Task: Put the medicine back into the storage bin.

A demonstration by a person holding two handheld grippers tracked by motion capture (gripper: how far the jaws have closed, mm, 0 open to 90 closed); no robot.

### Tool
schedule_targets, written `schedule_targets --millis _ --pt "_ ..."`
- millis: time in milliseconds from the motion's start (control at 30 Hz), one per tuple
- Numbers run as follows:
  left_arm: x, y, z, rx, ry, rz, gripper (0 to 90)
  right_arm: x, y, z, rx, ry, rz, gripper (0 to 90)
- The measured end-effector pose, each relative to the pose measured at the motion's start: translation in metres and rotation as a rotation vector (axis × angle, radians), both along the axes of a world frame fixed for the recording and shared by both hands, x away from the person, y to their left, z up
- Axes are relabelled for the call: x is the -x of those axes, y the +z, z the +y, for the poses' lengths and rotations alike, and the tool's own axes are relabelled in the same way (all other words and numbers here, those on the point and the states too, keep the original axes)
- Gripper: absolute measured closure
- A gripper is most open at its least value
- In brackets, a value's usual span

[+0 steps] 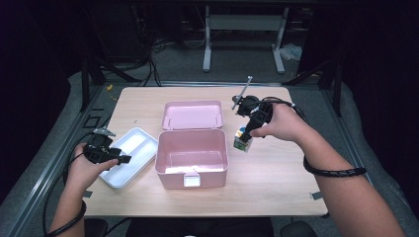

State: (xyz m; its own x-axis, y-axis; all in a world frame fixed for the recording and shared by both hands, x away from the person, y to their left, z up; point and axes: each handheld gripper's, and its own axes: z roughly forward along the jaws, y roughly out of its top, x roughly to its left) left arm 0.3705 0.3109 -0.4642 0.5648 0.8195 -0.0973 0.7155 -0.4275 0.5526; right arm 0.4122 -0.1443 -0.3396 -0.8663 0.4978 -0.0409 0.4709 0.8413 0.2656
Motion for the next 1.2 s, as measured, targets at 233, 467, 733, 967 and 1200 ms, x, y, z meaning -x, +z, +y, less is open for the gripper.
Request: schedule_targets --millis 233,467,733,967,1200 --pt "0.0 -0.001 -0.001 -0.001 -0.003 0.002 43.0 0.002 0.005 0.016 -0.008 0.039 -0.005 46.7" --pt "0.0 0.0 0.0 0.001 -0.003 0.002 43.0 0.003 0.01 0.032 -0.025 0.073 -0.003 46.8" --pt "0.0 0.0 -0.001 0.001 -0.001 0.001 43.0 0.004 0.008 0.049 -0.032 0.118 0.006 46.8" --pt "0.0 -0.001 0.0 0.002 -0.004 0.001 43.0 0.006 0.005 0.064 -0.069 0.148 0.008 46.8" --pt "0.0 -0.001 0.0 0.003 -0.002 0.003 43.0 0.007 0.001 0.074 -0.045 0.174 0.004 46.8"
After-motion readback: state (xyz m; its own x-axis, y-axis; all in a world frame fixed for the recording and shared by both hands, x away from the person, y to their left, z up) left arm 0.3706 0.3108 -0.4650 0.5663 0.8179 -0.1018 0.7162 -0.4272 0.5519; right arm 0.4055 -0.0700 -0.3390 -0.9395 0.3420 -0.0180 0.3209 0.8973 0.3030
